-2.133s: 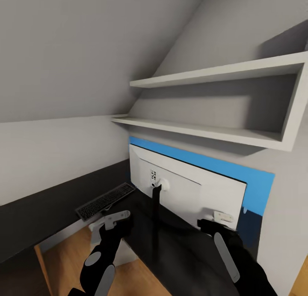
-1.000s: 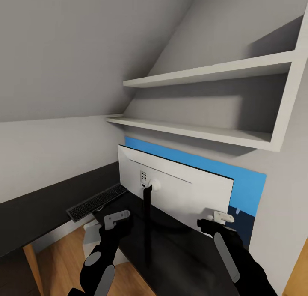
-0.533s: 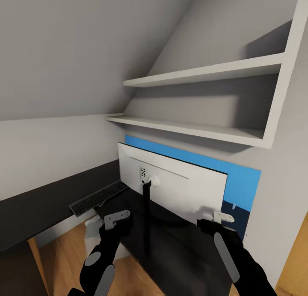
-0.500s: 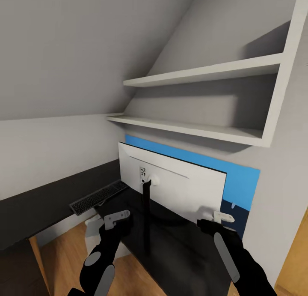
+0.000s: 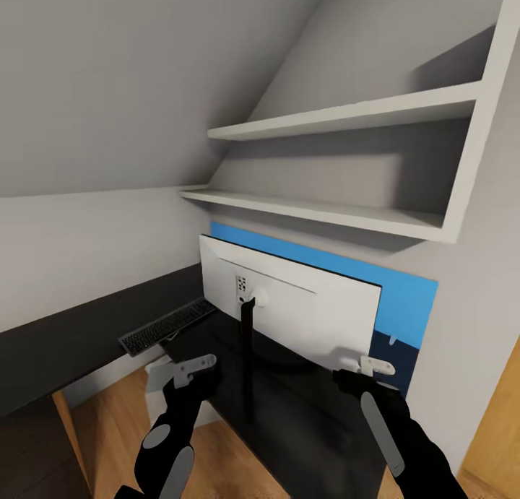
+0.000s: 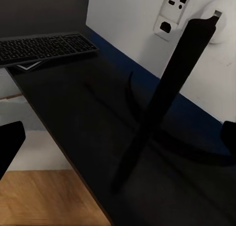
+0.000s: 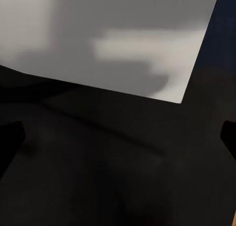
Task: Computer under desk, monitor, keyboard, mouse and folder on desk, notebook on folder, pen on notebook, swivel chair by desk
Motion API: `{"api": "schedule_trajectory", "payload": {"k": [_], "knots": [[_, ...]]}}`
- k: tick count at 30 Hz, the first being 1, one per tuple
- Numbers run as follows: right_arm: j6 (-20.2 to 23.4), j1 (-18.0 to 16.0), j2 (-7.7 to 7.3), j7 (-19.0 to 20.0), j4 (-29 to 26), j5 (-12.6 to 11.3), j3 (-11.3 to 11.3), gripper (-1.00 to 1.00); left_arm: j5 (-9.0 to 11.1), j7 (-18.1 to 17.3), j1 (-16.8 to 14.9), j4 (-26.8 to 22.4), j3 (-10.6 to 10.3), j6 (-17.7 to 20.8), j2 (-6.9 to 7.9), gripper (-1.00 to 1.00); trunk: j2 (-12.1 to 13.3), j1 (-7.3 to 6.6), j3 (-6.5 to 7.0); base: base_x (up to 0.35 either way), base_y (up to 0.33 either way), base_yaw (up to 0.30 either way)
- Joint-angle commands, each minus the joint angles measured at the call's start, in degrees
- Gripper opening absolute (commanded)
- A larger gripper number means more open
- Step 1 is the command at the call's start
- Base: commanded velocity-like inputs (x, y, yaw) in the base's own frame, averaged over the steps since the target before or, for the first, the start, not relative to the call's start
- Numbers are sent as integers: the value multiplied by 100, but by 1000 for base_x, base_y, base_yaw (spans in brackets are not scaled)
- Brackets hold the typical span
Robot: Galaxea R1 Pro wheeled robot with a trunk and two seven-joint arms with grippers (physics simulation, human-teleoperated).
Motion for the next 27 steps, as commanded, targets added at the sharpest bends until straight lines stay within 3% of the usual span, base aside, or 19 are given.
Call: {"api": "schedule_trajectory", "payload": {"k": [1,11,27], "knots": [[12,-5,-7,-58,-7,-60,18,100,49,54,-6,-9,-8,15,1,100,-8,1,-19,0,0,0],[12,-5,-7,-60,-7,-60,13,100,49,66,-6,-15,-8,15,1,100,-8,1,-94,0,0,0],[-41,-5,-19,-24,102,-33,21,100,50,66,-6,-32,17,15,1,100,-8,1,-103,0,0,0]]}}
